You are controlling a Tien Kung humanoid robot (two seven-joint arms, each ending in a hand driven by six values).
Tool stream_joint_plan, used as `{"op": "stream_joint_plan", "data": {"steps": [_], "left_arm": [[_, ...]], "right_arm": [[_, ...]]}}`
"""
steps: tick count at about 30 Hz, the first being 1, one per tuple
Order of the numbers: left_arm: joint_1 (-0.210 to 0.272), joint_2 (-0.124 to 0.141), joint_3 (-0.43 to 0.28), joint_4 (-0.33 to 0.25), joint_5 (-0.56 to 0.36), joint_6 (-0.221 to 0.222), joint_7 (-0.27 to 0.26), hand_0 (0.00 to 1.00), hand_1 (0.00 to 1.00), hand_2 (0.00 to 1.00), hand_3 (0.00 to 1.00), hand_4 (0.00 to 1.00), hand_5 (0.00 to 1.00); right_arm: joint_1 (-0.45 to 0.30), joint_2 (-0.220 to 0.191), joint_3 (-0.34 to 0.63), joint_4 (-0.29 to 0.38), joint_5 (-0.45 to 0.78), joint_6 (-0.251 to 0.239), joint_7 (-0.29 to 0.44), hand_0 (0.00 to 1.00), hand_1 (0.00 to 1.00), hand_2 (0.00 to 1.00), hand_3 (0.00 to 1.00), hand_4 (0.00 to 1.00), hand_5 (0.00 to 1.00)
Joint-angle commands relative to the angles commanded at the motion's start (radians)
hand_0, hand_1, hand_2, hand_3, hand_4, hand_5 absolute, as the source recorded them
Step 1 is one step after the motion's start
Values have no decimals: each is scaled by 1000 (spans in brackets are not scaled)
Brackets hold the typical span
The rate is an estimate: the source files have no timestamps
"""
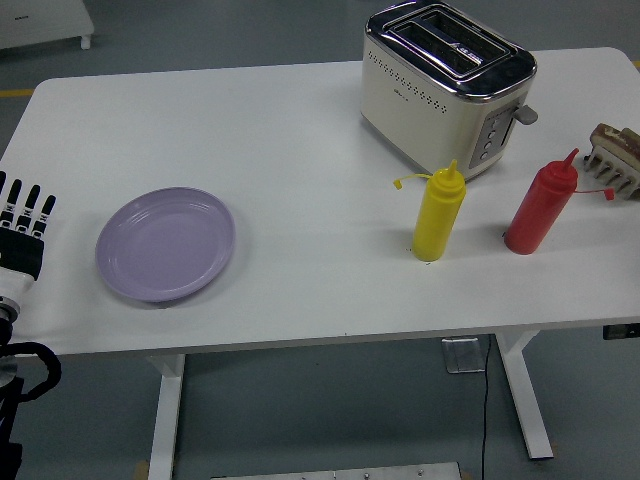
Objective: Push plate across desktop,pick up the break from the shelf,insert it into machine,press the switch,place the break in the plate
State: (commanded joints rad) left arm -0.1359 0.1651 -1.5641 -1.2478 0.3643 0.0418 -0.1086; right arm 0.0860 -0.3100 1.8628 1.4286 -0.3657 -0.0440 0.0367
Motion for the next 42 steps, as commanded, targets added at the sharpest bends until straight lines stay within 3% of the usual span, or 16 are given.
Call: {"op": "stream_joint_plan", "data": {"steps": [17,19,20,21,26,27,30,42], "left_arm": [[-47,-11,116,58,-18,-4,4,930,969,998,944,636,998],[-48,-13,126,60,-19,-6,7,930,969,998,944,636,998],[-49,-14,134,62,-21,-9,10,930,969,998,944,636,998],[-49,-15,138,63,-22,-10,11,929,965,998,939,636,998],[-49,-16,155,68,-26,-14,15,929,965,998,939,636,998],[-49,-17,158,69,-27,-15,16,927,960,998,937,636,998],[-48,-18,168,70,-33,-17,17,927,960,998,937,636,998],[-49,-20,190,62,-43,-21,17,923,955,998,932,637,998]], "right_arm": [[-1,-1,3,3,-2,0,0,771,734,751,733,507,579],[-1,-2,-4,9,-25,-17,5,771,734,751,733,507,579],[0,-4,-14,14,-53,-39,13,771,734,751,733,507,579],[0,-6,-24,17,-83,-58,20,781,745,752,732,525,510],[3,-20,-74,22,-250,-164,32,781,745,752,732,525,510],[4,-24,-84,20,-283,-183,23,834,793,797,767,667,363],[11,-36,-110,12,-391,-223,-12,834,793,797,767,667,363],[36,-79,-193,-2,-830,-160,-127,883,829,833,812,733,286]]}}
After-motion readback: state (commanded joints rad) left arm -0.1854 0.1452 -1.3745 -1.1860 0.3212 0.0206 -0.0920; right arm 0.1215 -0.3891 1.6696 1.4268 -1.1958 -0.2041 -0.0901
